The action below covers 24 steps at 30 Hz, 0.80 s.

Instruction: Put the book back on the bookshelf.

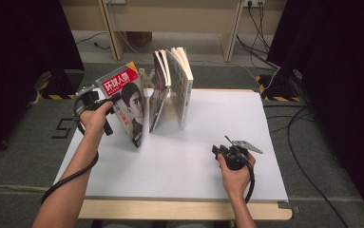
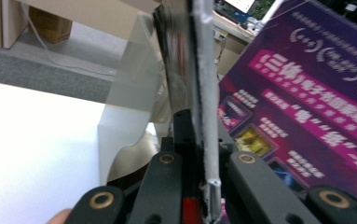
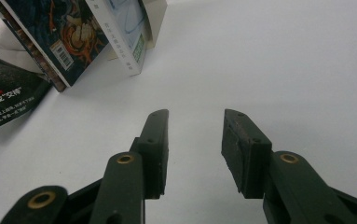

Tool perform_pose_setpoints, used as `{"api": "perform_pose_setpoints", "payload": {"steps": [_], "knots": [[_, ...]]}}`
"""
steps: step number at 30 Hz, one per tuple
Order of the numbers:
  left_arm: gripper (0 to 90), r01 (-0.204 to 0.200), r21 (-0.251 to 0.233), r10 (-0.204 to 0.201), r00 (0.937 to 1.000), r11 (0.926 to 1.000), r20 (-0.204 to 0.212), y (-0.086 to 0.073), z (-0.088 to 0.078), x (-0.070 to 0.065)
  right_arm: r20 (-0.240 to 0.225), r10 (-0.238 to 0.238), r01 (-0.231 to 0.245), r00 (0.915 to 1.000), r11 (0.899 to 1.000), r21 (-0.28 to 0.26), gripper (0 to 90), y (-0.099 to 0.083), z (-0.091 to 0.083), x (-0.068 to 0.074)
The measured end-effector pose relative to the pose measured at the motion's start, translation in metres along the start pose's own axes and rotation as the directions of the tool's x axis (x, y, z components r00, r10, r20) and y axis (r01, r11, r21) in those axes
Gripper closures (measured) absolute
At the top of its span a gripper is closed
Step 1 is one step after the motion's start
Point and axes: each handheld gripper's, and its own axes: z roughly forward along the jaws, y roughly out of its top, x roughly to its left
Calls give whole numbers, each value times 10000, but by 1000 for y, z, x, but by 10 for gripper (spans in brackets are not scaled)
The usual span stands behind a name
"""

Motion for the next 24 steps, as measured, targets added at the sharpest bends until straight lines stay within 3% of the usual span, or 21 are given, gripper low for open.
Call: {"api": "perform_pose_setpoints", "payload": {"steps": [4, 7, 12, 17, 20, 22, 24], "knots": [[862, -454, -235, 461, 9985, 9987, 311, 8, -7, -12, 30, 59, -59, 10000, 10000, -14, 617, 0, 0, 0], [864, -1122, -525, 1139, 9930, 9923, 316, 17, -11, -22, 24, 67, -67, 10000, 10000, -31, 617, 0, -1, 1], [864, -1677, -1274, 1720, 9848, 9776, 234, 32, -12, -33, 16, 15, -15, 10000, 10000, -36, 617, 1, -1, 2], [863, -2132, -1922, 2212, 9750, 9579, 209, 38, -9, -33, 10, 52, -52, 10000, 10000, -74, 618, 1, -2, 1], [863, -2689, -2387, 2764, 9611, 9331, -25, 35, -4, -31, -12, 131, -131, 9999, 9999, -71, 618, 1, -2, 3], [862, -3128, -2608, 3124, 9489, 9133, -440, 28, 0, -27, -47, -22, 22, 10000, 9999, -128, 619, 2, -2, 2], [862, -3310, -2575, 3244, 9434, 9078, -691, 18, 4, -20, -40, 42, -43, 10000, 9999, -124, 619, 1, -2, 3]]}}
